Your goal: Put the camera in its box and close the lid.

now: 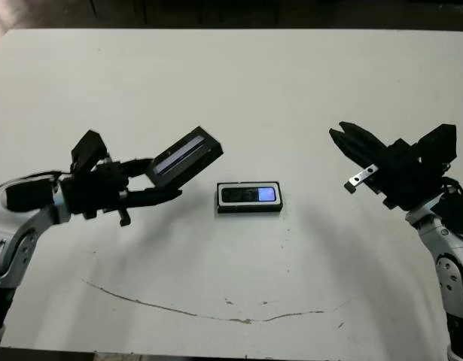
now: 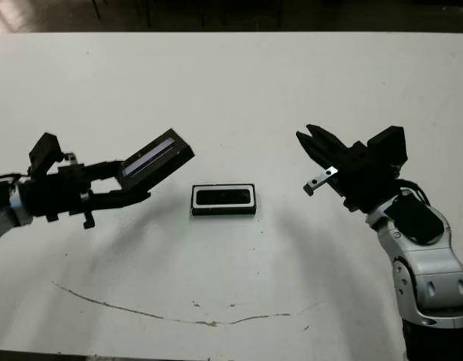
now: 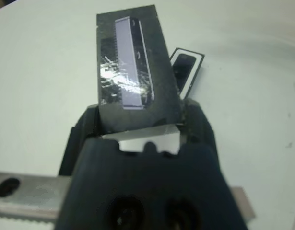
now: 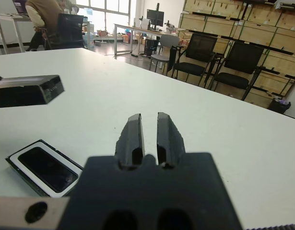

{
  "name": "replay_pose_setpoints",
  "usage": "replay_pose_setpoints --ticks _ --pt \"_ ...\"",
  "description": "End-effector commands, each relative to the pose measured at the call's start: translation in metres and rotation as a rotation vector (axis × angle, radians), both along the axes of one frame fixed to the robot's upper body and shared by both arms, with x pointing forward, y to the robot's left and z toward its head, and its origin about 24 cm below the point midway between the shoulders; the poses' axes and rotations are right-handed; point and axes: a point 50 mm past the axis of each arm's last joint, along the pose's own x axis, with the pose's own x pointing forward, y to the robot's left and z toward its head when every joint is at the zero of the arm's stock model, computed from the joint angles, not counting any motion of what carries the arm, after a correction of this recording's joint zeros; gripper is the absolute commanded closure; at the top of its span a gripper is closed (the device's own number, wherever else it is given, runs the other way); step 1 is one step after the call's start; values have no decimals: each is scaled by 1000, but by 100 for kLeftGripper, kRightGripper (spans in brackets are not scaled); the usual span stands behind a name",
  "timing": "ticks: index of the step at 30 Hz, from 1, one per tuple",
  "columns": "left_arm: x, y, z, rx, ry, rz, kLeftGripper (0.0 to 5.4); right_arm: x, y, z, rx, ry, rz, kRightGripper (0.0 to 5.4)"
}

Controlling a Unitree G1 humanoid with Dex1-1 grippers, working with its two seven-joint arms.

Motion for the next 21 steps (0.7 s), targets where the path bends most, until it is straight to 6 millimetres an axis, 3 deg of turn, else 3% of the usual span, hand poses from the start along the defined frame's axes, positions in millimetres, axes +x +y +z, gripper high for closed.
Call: replay_pose_setpoints --ticks 1,9,21 --pt "6 -6 -6 42 33 -31 384 -1 -3 -4 -17 28 -9 540" --pt "20 -28 -15 170 22 -115 384 -2 -5 -2 -21 29 -25 540" --pt "34 -44 -39 263 68 -221 384 -2 -6 1 -7 20 -27 540"
